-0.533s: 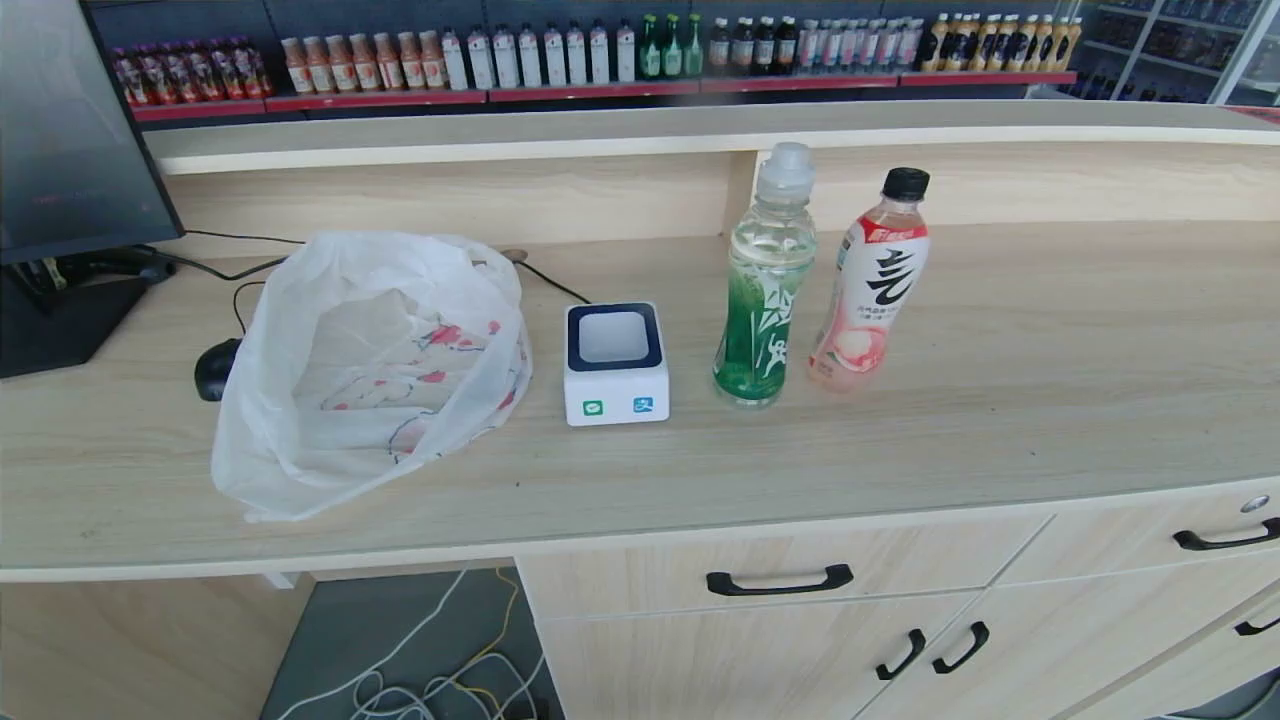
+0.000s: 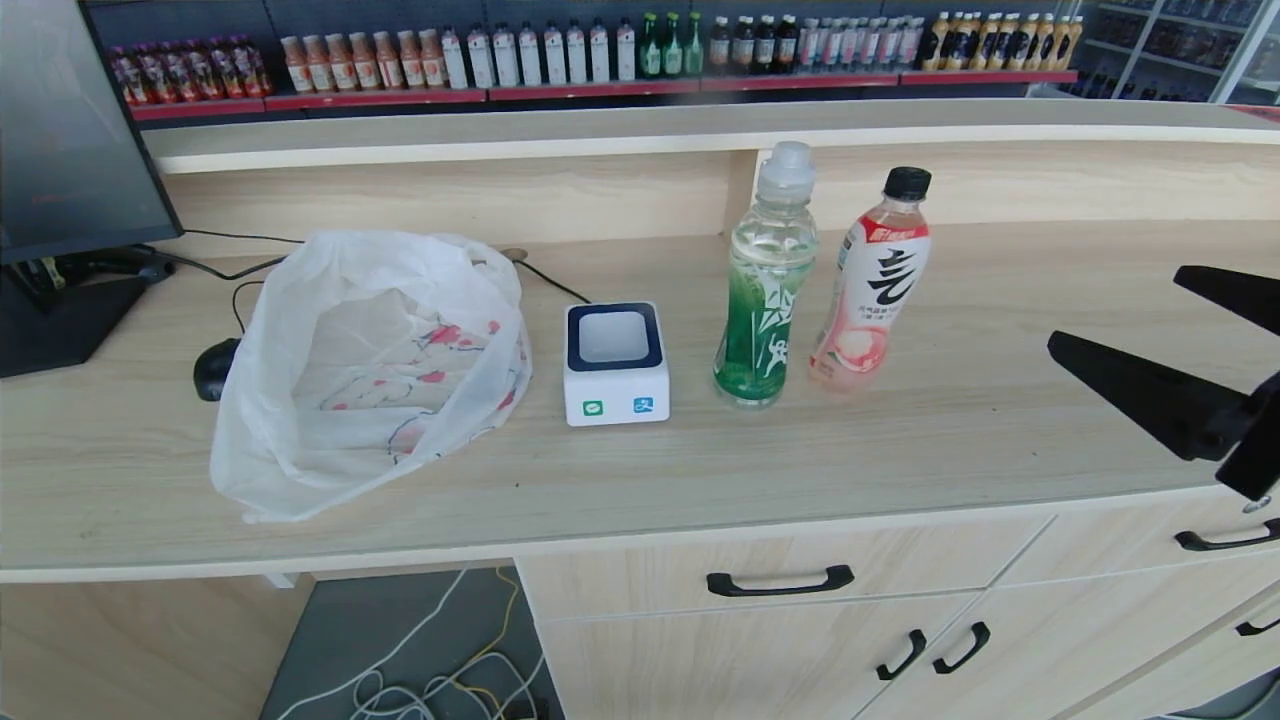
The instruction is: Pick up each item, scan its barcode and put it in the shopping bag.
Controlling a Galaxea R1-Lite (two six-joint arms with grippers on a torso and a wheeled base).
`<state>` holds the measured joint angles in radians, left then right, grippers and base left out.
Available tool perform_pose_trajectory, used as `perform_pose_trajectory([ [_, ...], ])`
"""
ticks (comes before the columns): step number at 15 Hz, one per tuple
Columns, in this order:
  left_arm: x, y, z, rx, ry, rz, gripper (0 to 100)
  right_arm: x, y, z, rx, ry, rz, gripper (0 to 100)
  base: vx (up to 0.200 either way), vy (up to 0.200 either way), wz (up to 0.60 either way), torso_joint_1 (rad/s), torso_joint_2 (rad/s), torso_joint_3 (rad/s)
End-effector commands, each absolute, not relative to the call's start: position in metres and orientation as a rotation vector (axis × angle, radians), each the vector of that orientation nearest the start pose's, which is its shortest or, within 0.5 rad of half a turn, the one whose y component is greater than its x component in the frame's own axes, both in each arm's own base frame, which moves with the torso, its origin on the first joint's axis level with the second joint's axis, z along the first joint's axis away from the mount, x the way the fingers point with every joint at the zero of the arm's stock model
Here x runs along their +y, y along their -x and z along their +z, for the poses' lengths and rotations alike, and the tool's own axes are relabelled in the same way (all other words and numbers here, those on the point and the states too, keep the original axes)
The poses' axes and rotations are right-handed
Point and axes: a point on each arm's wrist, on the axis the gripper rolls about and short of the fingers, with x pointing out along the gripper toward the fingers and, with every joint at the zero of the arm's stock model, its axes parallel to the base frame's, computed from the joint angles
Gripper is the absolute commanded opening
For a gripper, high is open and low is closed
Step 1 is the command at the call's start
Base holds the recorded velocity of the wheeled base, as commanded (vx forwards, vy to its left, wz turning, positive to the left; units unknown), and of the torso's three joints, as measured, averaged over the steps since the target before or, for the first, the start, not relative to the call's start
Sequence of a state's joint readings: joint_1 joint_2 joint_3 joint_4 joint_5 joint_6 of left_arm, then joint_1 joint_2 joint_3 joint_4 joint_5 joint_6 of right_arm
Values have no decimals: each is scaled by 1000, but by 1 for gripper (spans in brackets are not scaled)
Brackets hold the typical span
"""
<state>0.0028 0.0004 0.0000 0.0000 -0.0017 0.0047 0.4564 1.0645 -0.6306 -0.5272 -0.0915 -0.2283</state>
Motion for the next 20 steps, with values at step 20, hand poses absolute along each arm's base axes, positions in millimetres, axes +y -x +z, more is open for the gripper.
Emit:
perform_pose_trajectory([
  [20,0,23,75,2,-5,2,100,181,-189,211,-88,148,264,100,0,0,0,0,0,0],
])
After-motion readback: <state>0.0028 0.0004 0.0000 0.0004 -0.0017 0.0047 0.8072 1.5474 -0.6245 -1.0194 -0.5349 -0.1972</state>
